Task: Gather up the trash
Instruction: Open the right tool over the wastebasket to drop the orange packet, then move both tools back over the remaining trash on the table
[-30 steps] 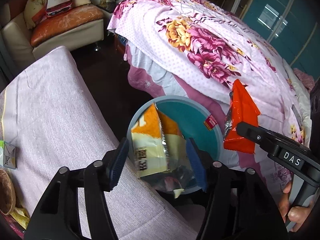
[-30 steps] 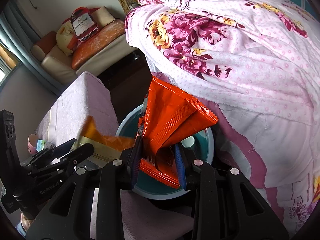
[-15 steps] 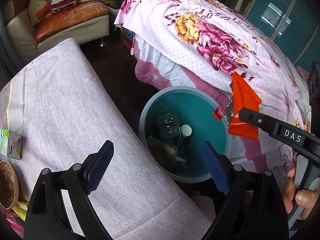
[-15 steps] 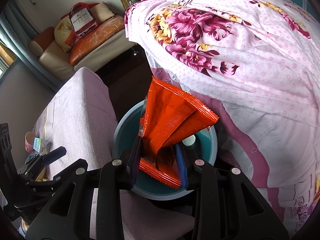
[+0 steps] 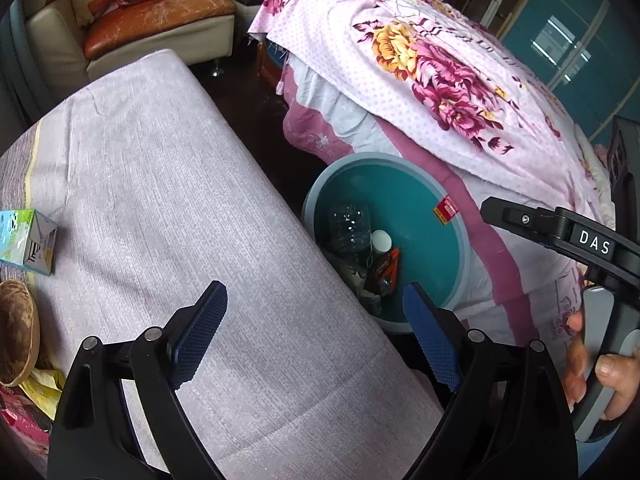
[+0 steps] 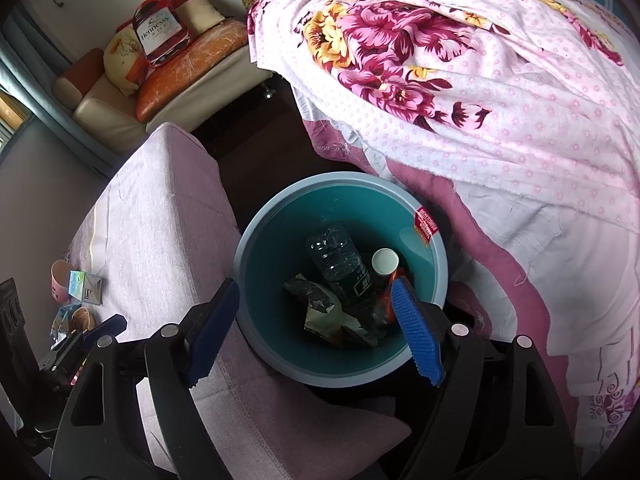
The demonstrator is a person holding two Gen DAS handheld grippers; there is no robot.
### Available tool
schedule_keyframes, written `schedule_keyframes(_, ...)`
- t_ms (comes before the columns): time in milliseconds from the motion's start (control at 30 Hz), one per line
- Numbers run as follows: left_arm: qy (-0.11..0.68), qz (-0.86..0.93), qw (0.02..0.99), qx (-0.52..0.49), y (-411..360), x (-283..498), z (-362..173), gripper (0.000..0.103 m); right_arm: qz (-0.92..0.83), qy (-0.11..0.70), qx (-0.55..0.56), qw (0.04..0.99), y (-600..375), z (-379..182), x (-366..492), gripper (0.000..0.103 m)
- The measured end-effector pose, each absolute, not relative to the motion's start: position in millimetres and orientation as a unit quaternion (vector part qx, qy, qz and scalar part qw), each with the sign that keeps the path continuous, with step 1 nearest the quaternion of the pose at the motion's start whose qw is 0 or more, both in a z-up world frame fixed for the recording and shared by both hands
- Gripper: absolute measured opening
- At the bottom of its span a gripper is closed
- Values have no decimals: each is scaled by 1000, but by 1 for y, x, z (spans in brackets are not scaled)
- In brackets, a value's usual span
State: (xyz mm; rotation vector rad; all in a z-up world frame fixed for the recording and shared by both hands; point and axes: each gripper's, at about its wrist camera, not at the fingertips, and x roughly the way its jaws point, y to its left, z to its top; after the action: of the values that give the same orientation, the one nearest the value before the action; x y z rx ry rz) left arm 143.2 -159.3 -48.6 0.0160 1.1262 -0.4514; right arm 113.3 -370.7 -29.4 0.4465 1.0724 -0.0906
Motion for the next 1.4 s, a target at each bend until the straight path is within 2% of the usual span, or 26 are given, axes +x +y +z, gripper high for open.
schedule_keyframes(700,518,-161,839,-43,-64,111,-36,90,15,525,153,837,-278,-11,112,76)
schedule_keyframes(1400,468,-90,873,-103,85,72,-11,90,111,564,86,814,-134,-9,127,76)
